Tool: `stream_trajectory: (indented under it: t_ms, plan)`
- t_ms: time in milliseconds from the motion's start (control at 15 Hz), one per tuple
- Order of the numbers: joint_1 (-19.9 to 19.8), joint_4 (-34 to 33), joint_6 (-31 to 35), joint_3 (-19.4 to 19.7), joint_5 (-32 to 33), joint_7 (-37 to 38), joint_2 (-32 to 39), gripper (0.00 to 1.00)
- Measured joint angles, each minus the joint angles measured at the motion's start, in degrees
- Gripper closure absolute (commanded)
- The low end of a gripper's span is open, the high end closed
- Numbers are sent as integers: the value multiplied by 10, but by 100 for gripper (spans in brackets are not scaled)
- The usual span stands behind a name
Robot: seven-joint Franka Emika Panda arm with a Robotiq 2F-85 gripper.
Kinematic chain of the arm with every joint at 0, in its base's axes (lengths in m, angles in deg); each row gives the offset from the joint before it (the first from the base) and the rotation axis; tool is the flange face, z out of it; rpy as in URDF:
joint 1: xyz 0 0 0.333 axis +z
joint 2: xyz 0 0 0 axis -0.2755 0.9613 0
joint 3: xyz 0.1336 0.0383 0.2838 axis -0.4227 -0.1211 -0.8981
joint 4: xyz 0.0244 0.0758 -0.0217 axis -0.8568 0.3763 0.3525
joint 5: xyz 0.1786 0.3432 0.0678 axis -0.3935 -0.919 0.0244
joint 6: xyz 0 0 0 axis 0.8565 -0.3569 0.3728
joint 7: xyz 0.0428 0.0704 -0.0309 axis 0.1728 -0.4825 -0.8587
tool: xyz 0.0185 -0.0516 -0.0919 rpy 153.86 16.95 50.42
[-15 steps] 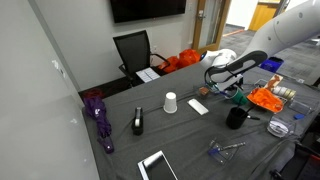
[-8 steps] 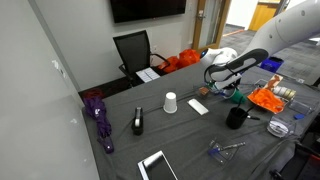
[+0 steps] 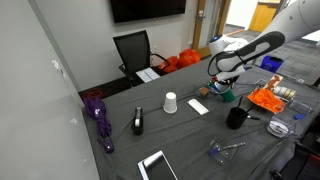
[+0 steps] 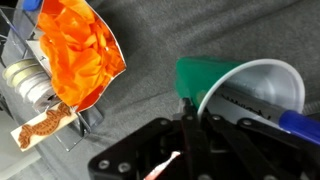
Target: Put the green cup in an upright position
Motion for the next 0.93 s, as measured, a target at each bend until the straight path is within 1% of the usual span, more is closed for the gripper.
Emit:
stream_trajectory:
  t_ms: [200,400,667,933]
  plan:
    - [-14,48,45,-7,-43,-41,-42,99]
    - [-36,103,99,-16,-110,-98,-87,99]
    - [-70,169,158,-32,-229,-209,-141,99]
    - [-96,209,188,-52,-345,-319,-171,99]
